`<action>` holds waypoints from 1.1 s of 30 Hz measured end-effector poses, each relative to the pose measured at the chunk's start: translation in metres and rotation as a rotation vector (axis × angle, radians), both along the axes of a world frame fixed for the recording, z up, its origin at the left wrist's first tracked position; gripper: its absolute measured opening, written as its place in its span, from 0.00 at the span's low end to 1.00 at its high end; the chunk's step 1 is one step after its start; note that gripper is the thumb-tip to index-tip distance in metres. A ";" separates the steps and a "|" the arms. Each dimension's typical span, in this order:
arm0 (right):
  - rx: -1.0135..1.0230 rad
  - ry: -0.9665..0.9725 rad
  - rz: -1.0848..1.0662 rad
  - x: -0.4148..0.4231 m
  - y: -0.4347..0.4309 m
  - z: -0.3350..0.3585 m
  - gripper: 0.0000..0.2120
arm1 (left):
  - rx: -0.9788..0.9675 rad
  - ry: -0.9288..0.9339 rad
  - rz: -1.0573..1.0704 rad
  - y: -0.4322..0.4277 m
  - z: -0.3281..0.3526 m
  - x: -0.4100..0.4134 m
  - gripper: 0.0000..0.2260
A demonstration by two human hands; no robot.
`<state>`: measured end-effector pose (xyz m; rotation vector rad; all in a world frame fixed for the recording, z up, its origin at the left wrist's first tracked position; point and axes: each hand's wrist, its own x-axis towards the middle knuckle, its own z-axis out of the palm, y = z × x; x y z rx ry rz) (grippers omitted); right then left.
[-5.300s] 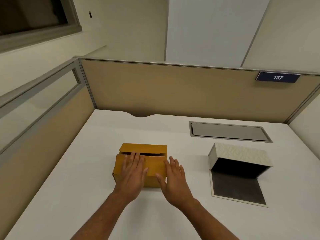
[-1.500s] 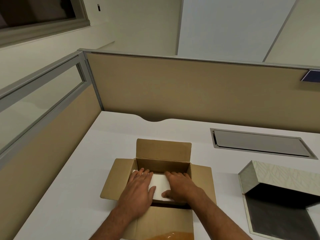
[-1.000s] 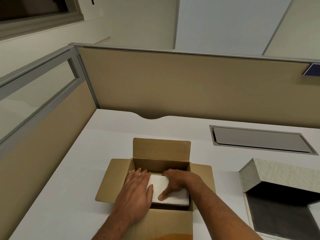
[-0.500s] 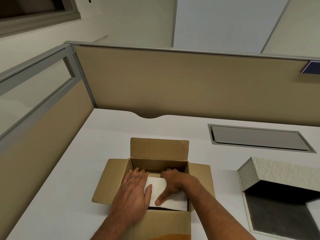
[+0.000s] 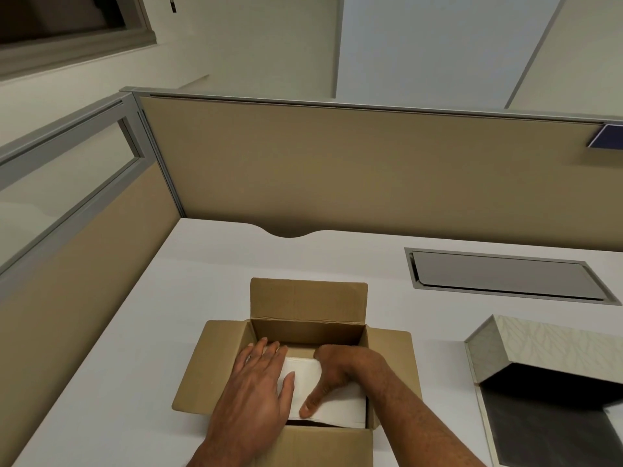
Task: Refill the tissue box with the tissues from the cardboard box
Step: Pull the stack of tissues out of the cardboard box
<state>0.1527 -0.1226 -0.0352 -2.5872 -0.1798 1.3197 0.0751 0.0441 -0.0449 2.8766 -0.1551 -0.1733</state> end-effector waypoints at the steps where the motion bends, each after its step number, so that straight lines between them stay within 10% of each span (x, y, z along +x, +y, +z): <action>1: -0.001 0.005 0.010 0.001 0.000 0.001 0.41 | 0.001 0.006 0.000 0.000 0.001 0.000 0.27; 11: 0.027 -0.114 0.129 -0.005 -0.005 0.006 0.41 | -0.056 0.074 -0.011 -0.003 0.008 -0.002 0.32; 18: 0.103 -0.409 0.228 -0.021 -0.015 0.014 0.40 | -0.096 0.011 -0.027 -0.001 0.004 0.002 0.54; 33: 0.236 -0.906 0.290 -0.057 -0.033 -0.003 0.31 | -0.021 -0.132 -0.116 -0.002 -0.011 0.009 0.48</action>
